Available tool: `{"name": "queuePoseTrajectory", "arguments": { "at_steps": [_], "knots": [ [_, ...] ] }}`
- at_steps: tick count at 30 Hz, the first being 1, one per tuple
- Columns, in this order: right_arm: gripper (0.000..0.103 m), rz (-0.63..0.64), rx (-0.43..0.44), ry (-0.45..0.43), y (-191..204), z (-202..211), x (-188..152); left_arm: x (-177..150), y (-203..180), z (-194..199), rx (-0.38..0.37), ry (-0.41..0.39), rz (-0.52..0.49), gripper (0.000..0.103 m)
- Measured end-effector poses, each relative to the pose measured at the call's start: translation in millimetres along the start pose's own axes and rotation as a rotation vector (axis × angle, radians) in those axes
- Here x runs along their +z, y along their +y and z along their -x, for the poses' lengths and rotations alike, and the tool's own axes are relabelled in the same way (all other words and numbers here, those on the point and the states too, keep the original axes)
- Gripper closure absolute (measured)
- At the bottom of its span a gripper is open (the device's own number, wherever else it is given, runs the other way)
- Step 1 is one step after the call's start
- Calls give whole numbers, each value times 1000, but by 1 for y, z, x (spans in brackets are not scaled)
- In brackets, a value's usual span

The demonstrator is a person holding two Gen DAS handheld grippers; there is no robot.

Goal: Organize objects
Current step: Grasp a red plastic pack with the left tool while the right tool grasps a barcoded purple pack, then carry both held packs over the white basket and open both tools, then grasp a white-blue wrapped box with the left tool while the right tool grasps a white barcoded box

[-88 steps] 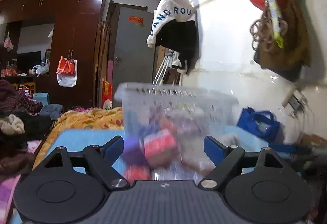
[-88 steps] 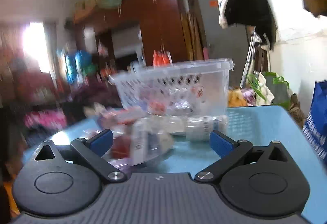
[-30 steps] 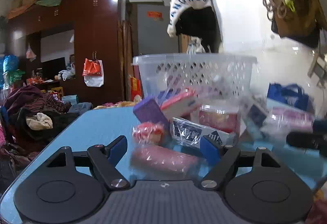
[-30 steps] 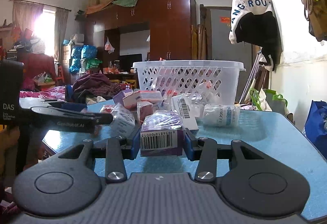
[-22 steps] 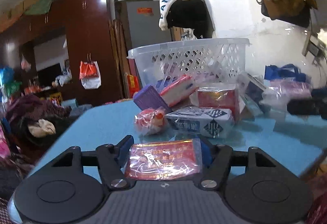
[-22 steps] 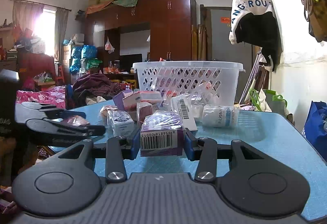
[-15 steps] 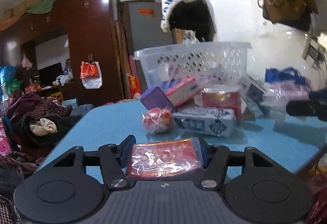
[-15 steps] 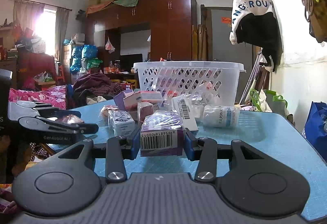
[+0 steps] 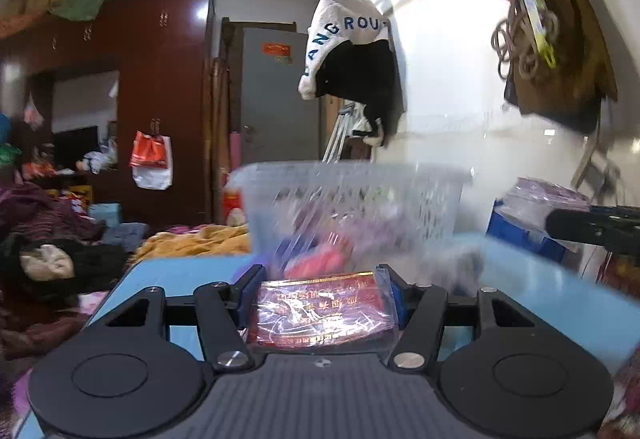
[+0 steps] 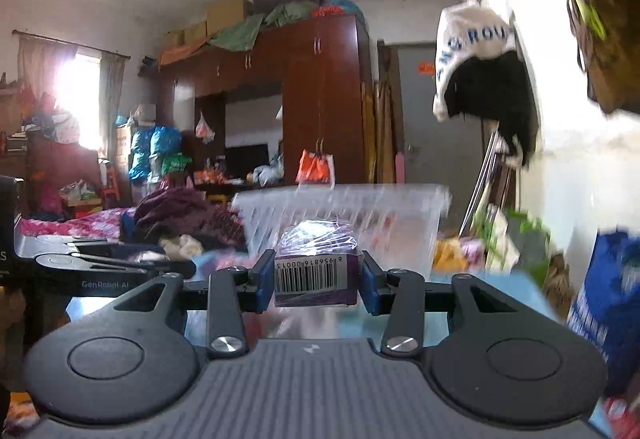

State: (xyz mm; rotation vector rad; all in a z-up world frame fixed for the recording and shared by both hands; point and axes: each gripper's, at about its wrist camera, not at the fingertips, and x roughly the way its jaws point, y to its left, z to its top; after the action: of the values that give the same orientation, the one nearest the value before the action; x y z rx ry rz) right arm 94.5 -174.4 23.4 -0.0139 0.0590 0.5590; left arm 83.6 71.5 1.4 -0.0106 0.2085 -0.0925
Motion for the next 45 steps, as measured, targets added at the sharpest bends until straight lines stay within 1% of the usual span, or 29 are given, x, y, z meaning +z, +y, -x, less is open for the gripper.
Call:
{"name": "queuePoseTrajectory", "arguments": {
  "at_steps": [2,3,4,5,7,10,13,14,15,16,17,19,21,23,24,25,27,28,30,31,32,33,34,35,39,41,42,44,45],
  "knots": [
    [57,44,-12,-15,-7,-28,26,32,0,-23,-6,-14,17,40],
    [57,62,-34,-2,-11,-46,37,48,-1,-36,10,-26,16,40],
    [57,75,-58,20,-18,-68,49,67,-2,-55,37,-21,10,40],
    [57,65,-76,46,-27,-87,57,82,-2,-73,42,-1,15,40],
    [57,3,-88,120,-49,-126,67,105,-1,-111,43,46,24,40],
    [57,-16,-96,171,-65,-156,65,123,4,-165,36,158,60,40],
    [55,-3,-107,199,-69,-167,56,125,3,-195,-5,220,61,37],
    [41,6,-98,218,-69,-171,54,123,2,-199,-22,227,54,34],
    [31,10,-96,224,-69,-170,52,121,0,-204,-26,235,42,24],
    [14,12,-106,203,-67,-167,50,119,-1,-208,-6,239,34,21],
    [10,10,-104,179,-64,-159,48,116,0,-207,19,240,28,21],
    [10,-20,-59,153,-62,-139,46,114,3,-201,32,242,36,21],
    [0,-60,-21,144,-59,-113,35,114,8,-182,23,220,31,21],
    [0,-75,-26,184,-49,-88,17,107,11,-146,11,169,33,21],
    [0,-85,-10,206,-45,-78,7,102,11,-127,-11,154,32,18],
    [0,-89,28,226,-40,-69,-4,92,11,-105,-46,147,30,14],
    [0,-103,93,279,-35,-59,-23,69,9,-67,-100,145,18,13],
    [0,-114,106,314,-32,-58,-31,55,7,-48,-104,126,15,13],
    [2,-124,92,345,-32,-60,-37,26,3,-13,-96,114,-7,13],
    [6,-122,80,330,-33,-59,-34,15,2,-4,-102,116,-12,13],
    [8,-120,93,328,-32,-60,-34,5,2,2,-110,127,-9,13],
    [10,-117,118,341,-32,-62,-35,-5,0,3,-117,161,-16,13],
    [18,-118,131,355,-31,-64,-36,-10,-3,-1,-127,199,-40,13],
    [23,-114,130,363,-31,-65,-37,-11,-6,-4,-131,223,-65,13],
    [31,-77,147,380,-23,-65,-40,-17,-12,-21,-98,266,-103,13],
    [43,-60,167,404,-23,-68,-41,-23,-6,-28,-84,302,-111,13],
    [46,-56,173,413,-22,-66,-41,-24,-6,-30,-71,308,-112,13],
    [64,-57,159,407,-22,-65,-41,-24,-4,-31,-71,306,-115,13],
    [69,-59,153,399,-22,-64,-41,-24,-4,-31,-71,308,-116,13]
  ]
}}
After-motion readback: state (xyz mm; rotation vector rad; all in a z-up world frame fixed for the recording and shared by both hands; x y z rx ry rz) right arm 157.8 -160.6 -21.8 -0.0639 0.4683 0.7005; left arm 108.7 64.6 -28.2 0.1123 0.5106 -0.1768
